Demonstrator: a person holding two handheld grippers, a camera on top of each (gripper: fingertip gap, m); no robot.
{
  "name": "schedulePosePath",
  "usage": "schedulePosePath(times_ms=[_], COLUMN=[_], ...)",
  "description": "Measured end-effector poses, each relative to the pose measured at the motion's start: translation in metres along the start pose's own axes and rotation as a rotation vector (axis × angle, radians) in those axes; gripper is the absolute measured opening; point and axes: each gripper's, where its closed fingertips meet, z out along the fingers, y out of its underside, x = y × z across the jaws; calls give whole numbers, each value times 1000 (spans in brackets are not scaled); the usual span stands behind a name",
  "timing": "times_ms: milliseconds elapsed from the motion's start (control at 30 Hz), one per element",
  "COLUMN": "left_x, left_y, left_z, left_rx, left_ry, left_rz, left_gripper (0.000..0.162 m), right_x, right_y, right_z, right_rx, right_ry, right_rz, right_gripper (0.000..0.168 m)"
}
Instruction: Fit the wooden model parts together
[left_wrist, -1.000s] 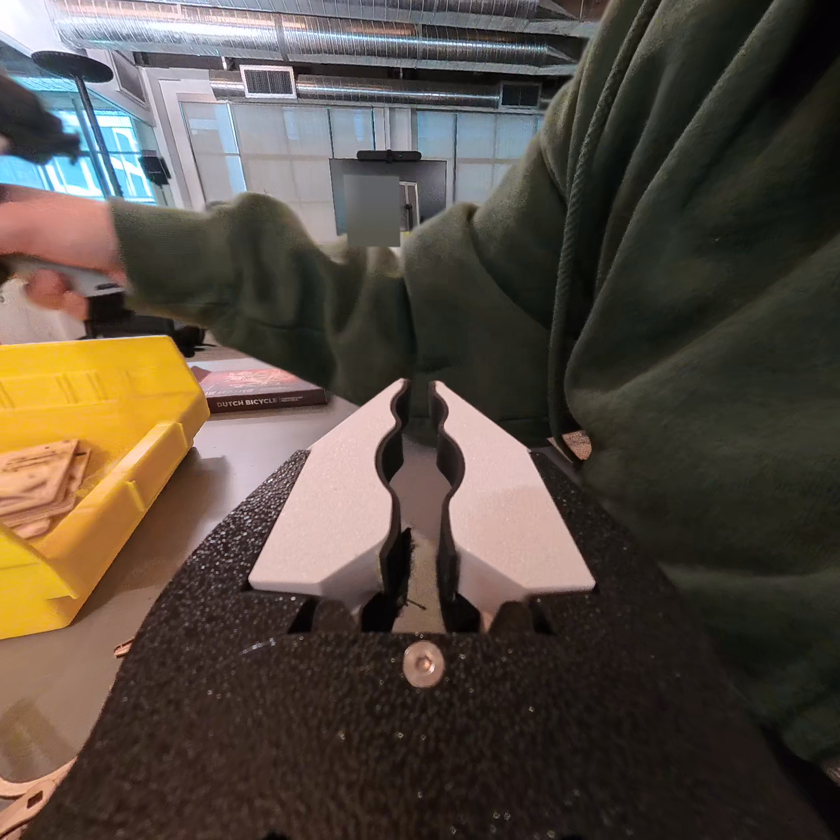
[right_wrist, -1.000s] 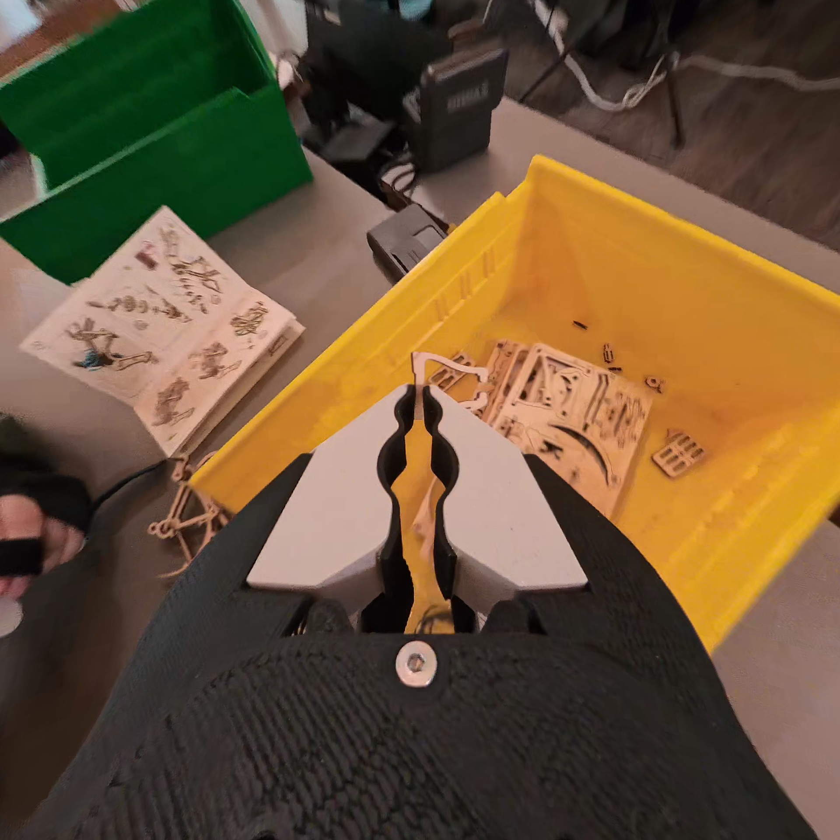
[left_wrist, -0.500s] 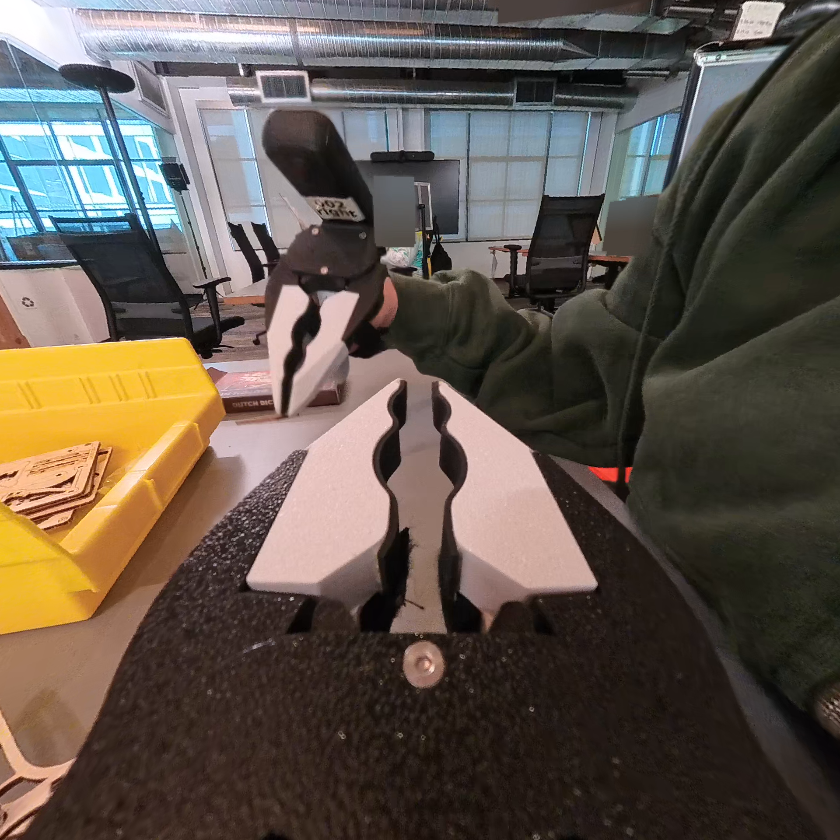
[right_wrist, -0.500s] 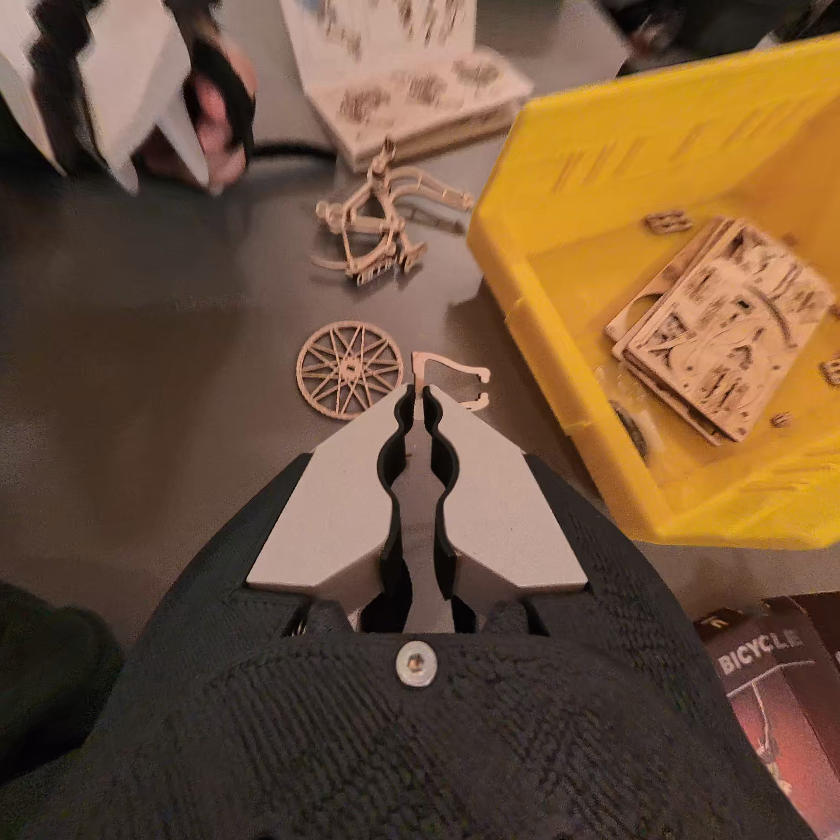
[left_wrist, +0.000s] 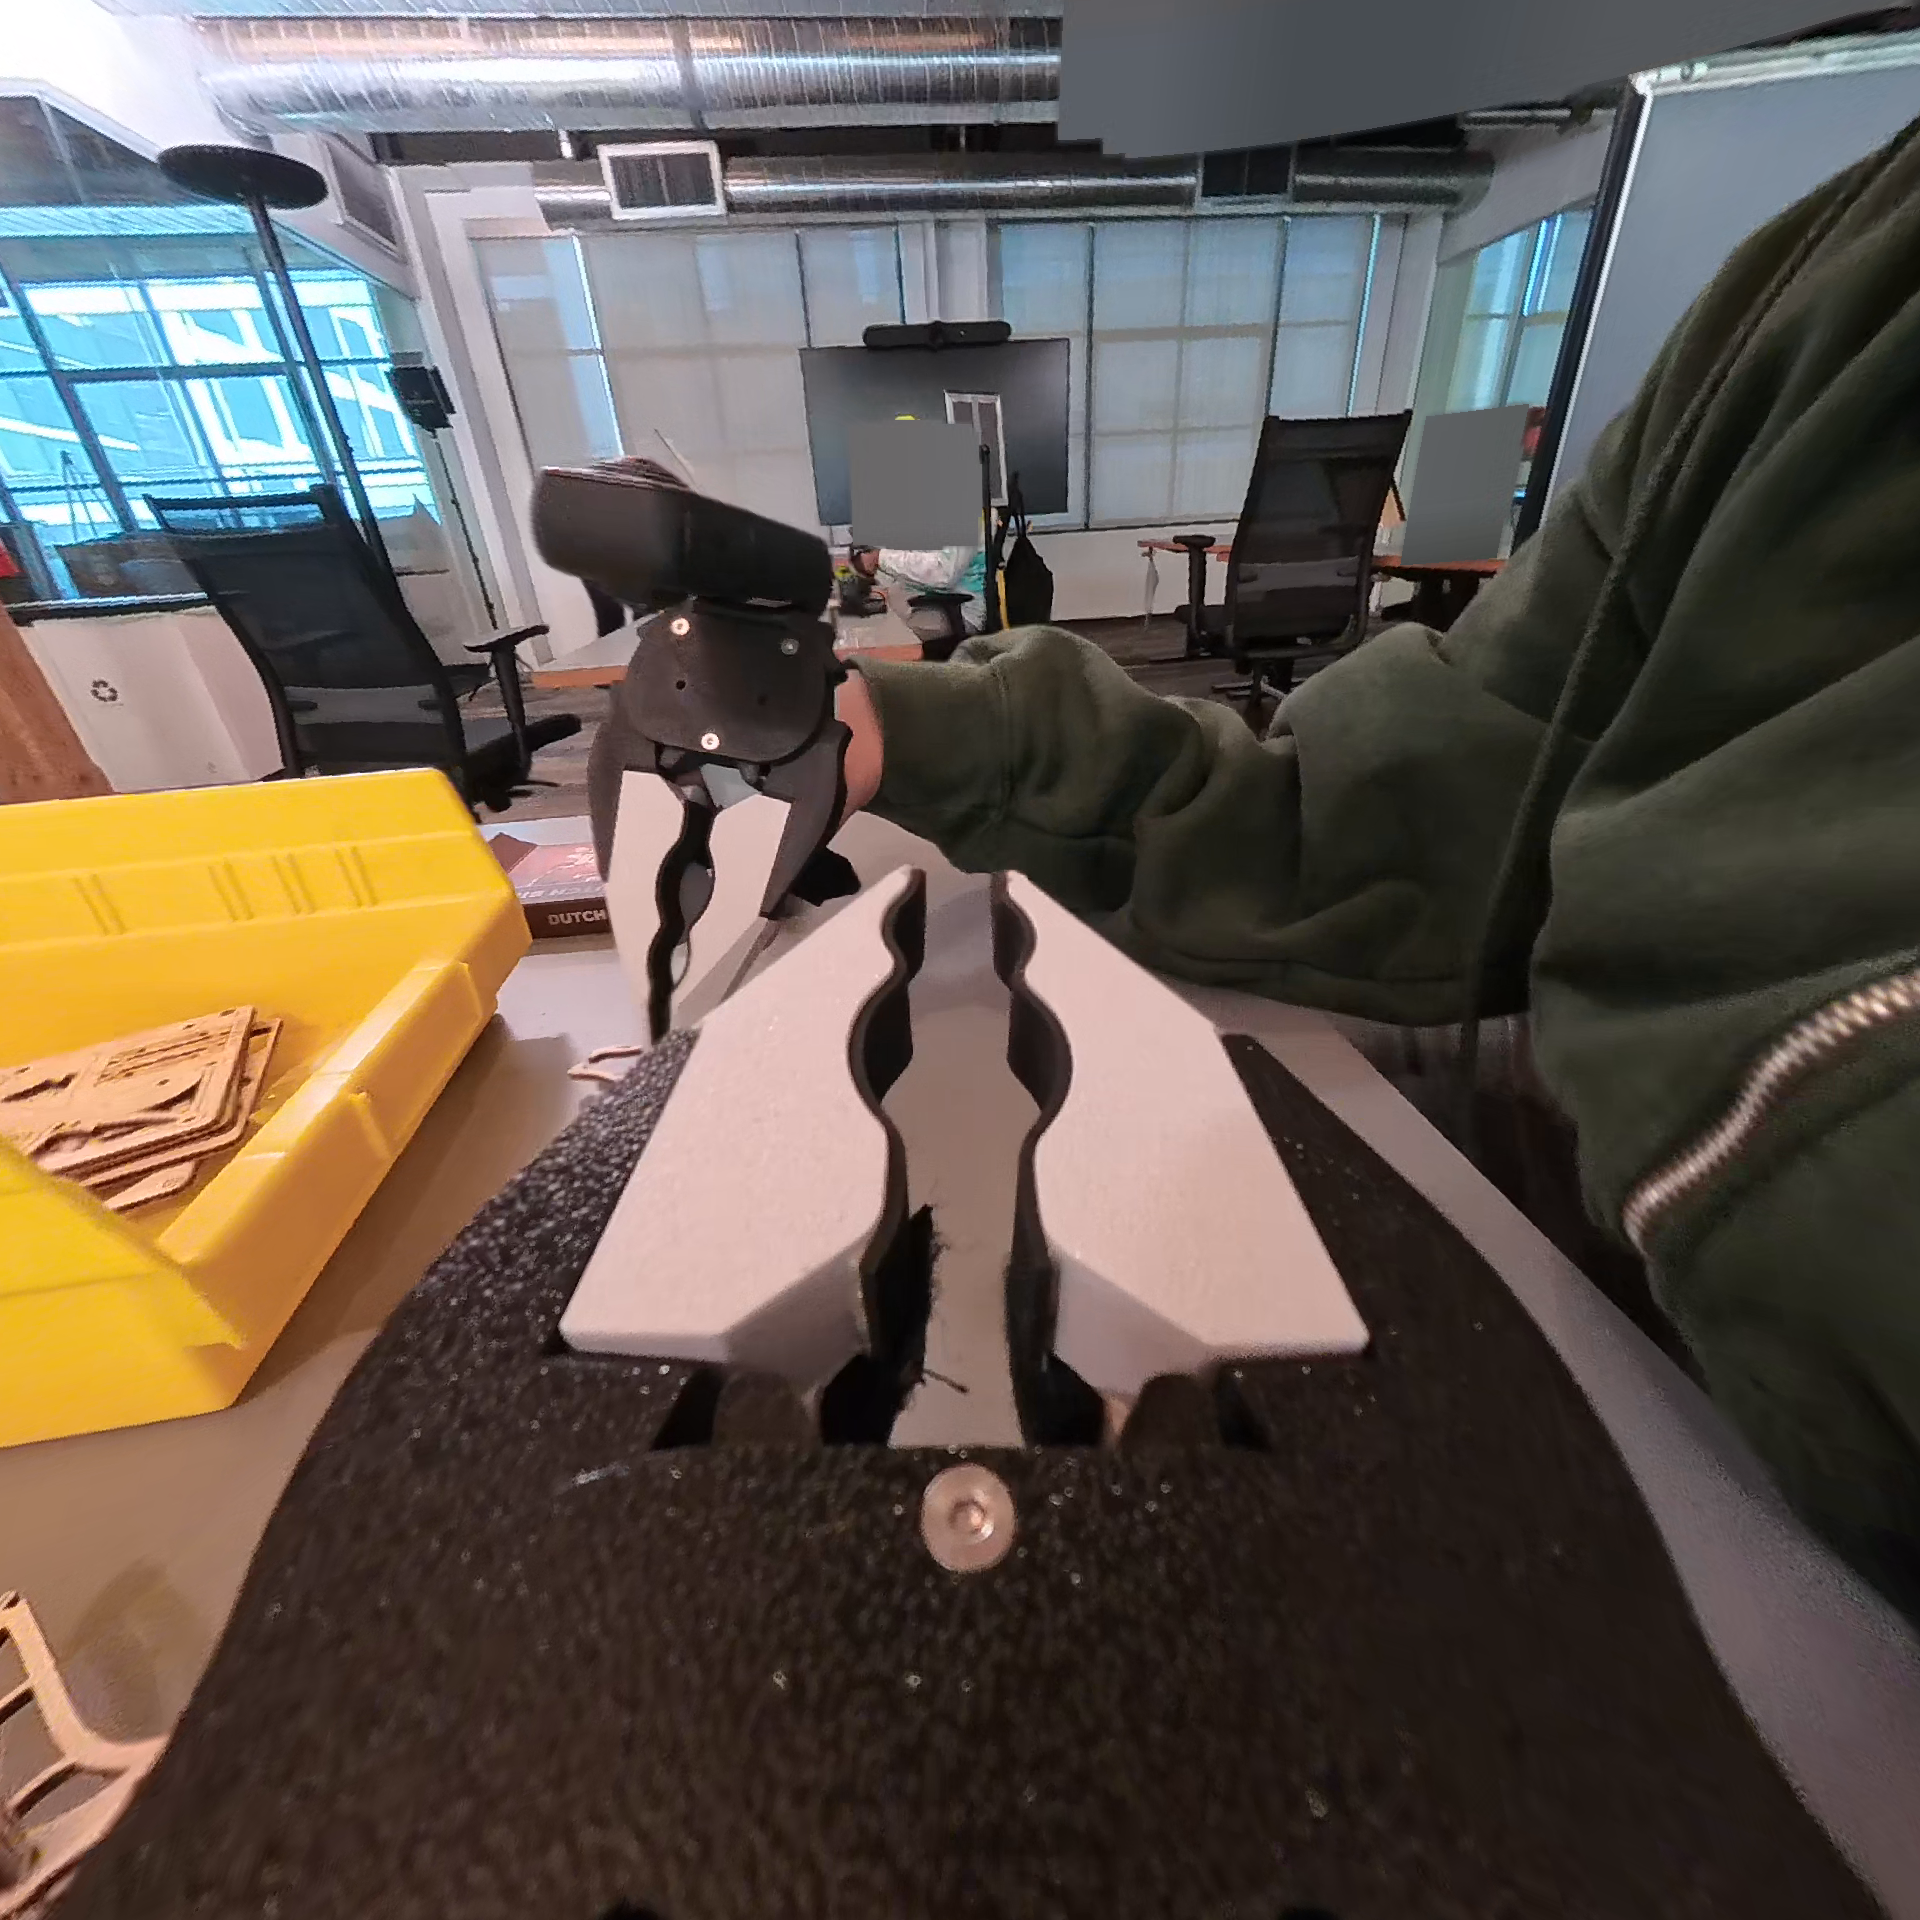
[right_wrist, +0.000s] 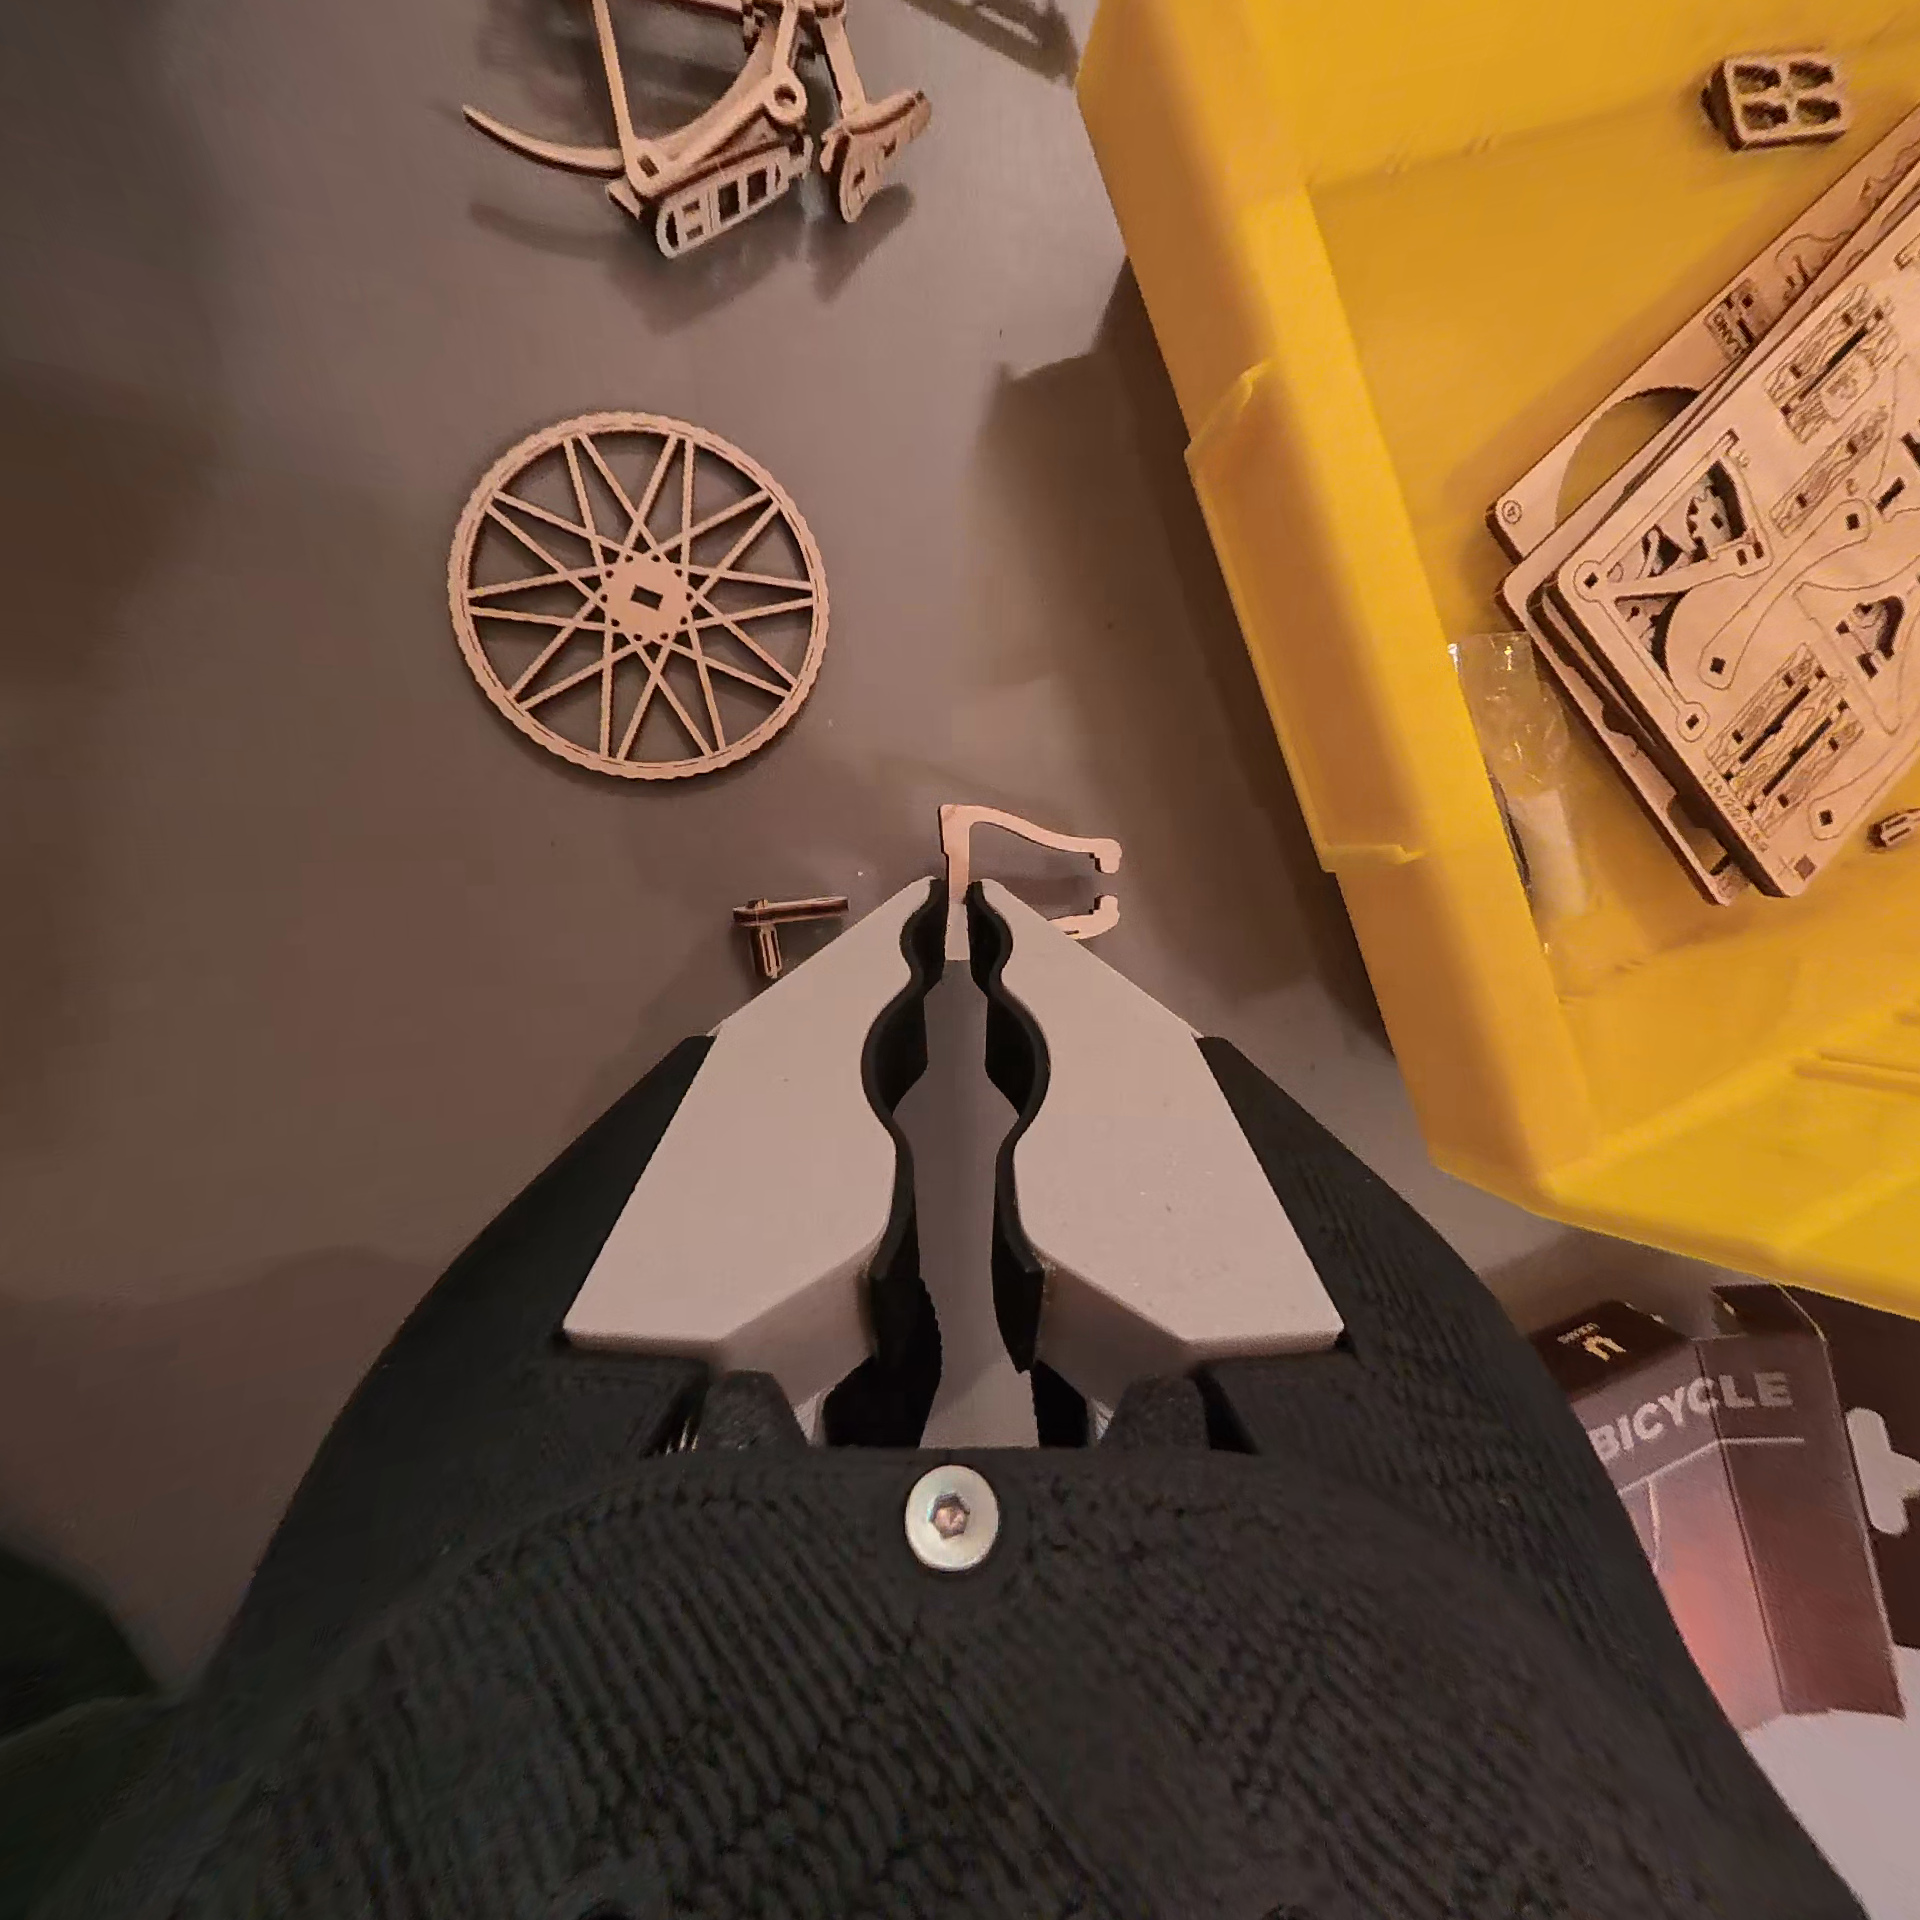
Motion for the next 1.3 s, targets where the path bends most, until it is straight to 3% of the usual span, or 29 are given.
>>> schedulePosePath(times_ms=[200,333,567,833,1067,1300], left_x=[17,28,34,35,35,5], left_y=[8,16,18,17,17,24], left_z=[11,19,20,20,19,2], left_rx=[-56,-103,-113,-111,-115,-213], left_ry=[55,91,105,106,98,-55], left_rz=[90,159,213,212,236,480], left_gripper=[10,9,8,9,9,28], right_x=[0,-22,-56,-60,-61,-74], right_y=[-16,-33,-37,-39,-43,-52], right_z=[-11,-11,16,20,22,8], right_rx=[139,254,179,199,228,362], right_ry=[41,-29,-88,-147,-160,-314], right_rz=[18,62,70,116,117,137], right_gripper=[18,40,76,62,61,61])
